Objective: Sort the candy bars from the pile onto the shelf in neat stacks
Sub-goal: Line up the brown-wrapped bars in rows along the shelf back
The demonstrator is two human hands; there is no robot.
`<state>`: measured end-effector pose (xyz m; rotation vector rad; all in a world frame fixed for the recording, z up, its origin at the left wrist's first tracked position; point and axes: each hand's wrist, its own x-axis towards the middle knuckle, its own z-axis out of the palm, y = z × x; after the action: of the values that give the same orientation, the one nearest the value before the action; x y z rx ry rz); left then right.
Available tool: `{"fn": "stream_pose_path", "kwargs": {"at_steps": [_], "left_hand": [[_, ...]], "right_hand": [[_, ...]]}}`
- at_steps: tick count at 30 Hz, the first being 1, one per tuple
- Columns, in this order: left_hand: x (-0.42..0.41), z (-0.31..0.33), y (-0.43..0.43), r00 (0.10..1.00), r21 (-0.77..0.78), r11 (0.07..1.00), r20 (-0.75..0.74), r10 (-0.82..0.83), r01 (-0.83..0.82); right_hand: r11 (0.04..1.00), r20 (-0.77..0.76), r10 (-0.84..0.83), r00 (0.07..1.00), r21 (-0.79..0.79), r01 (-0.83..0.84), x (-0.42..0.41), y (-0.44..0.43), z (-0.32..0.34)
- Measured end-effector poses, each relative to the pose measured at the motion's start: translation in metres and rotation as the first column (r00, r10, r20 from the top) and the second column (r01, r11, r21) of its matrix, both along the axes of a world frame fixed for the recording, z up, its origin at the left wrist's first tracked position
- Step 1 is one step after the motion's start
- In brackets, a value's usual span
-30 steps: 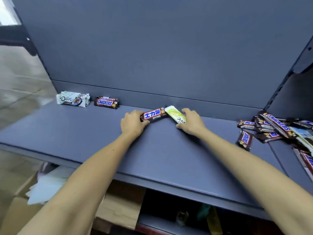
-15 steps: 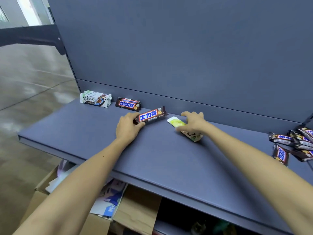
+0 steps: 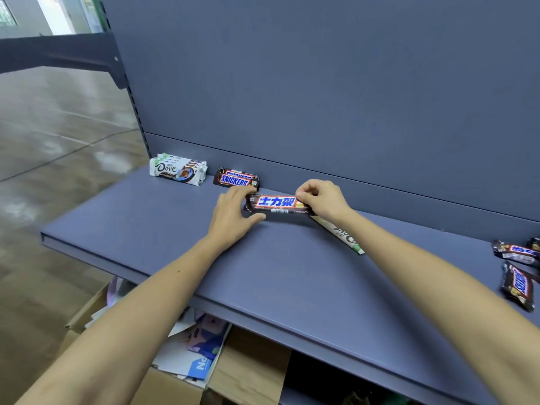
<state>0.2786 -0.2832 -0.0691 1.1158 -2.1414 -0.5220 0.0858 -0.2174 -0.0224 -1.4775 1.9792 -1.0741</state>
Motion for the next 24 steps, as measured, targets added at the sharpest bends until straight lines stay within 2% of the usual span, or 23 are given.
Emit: {"fn": "stream_pose_path", "kwargs": {"at_steps": [3,5,7,10,12,14,16,18,19,21,24], "left_hand": [[0.003,-0.001,0.000,0.992,-0.093,0.995,0.122,0.045,-0.033],[0.002,-0.001,0.001,0.980,-0.292,0.956,0.189,0.058,-0.001],[-0.004,-0.003,0.001,0.981,-0.460,0.887,0.182,0.063,0.028],[-0.020,-0.001,0.004,0.991,-0.497,0.868,0.112,0.071,-0.006],[-0.026,0.009,0.010,0.997,-0.326,0.944,0.024,0.069,-0.057],[-0.029,0.019,0.012,0.982,-0.004,0.994,-0.157,0.106,-0.108],[-0.029,0.027,0.010,0.911,0.308,0.951,-0.388,0.140,-0.014],[-0.031,0.034,0.011,0.762,0.506,0.836,-0.621,0.181,0.213],[-0.033,0.036,0.011,0.693,0.547,0.779,-0.689,0.210,0.307],[-0.035,0.039,0.014,0.609,0.577,0.705,-0.750,0.257,0.412],[-0.035,0.039,0.017,0.564,0.571,0.675,-0.780,0.269,0.467]], "right_hand": [[0.996,0.083,-0.081,0.993,-0.016,0.082,0.004,-0.007,-0.003],[0.993,0.129,-0.114,0.985,-0.013,0.117,0.008,-0.012,-0.004],[0.992,0.203,-0.123,0.972,-0.017,0.129,0.014,-0.017,-0.003],[0.997,0.316,-0.057,0.947,-0.036,0.072,0.027,-0.017,0.006],[0.998,0.446,0.045,0.894,-0.049,-0.026,0.033,-0.015,0.012],[0.998,0.528,0.064,0.847,-0.030,-0.056,0.032,-0.013,0.017],[0.999,0.466,0.021,0.885,0.020,-0.035,0.027,-0.013,0.015],[0.996,0.399,0.012,0.917,0.076,-0.047,0.023,-0.012,0.009],[0.993,0.402,0.024,0.915,0.096,-0.068,0.023,-0.010,0.006],[0.989,0.384,0.062,0.921,0.103,-0.110,0.024,-0.008,0.002],[0.979,0.360,0.123,0.925,0.111,-0.173,0.026,-0.003,0.001]]}}
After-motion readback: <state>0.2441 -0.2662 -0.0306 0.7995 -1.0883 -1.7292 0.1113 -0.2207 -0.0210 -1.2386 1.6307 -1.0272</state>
